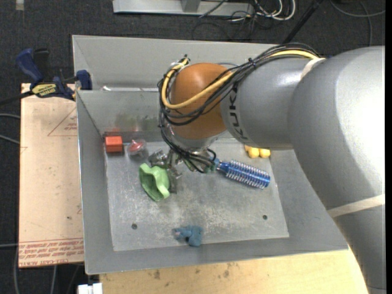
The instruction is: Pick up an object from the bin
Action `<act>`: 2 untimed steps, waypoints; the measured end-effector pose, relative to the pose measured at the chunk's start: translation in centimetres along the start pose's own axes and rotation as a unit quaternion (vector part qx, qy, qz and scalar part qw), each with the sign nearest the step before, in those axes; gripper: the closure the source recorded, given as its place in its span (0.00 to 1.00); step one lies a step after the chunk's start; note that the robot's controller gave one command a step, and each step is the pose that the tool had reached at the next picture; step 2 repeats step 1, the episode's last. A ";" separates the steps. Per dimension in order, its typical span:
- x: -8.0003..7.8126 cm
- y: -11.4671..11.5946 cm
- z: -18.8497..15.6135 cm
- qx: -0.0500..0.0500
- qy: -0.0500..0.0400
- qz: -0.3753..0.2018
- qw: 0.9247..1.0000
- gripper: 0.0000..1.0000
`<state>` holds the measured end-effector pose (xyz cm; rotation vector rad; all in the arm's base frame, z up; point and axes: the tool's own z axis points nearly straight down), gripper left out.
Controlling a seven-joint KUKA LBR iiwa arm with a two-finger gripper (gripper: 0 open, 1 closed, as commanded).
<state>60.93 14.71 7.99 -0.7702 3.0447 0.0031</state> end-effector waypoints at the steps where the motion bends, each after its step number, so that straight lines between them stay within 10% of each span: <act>1: 1.7 2.0 -12.4 0.002 -0.005 -0.017 1.000 1.00; 2: 1.7 2.0 -12.4 0.002 -0.005 -0.017 1.000 1.00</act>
Offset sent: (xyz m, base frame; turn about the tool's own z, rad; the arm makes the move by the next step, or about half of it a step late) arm -0.0260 0.0086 0.1188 -0.0349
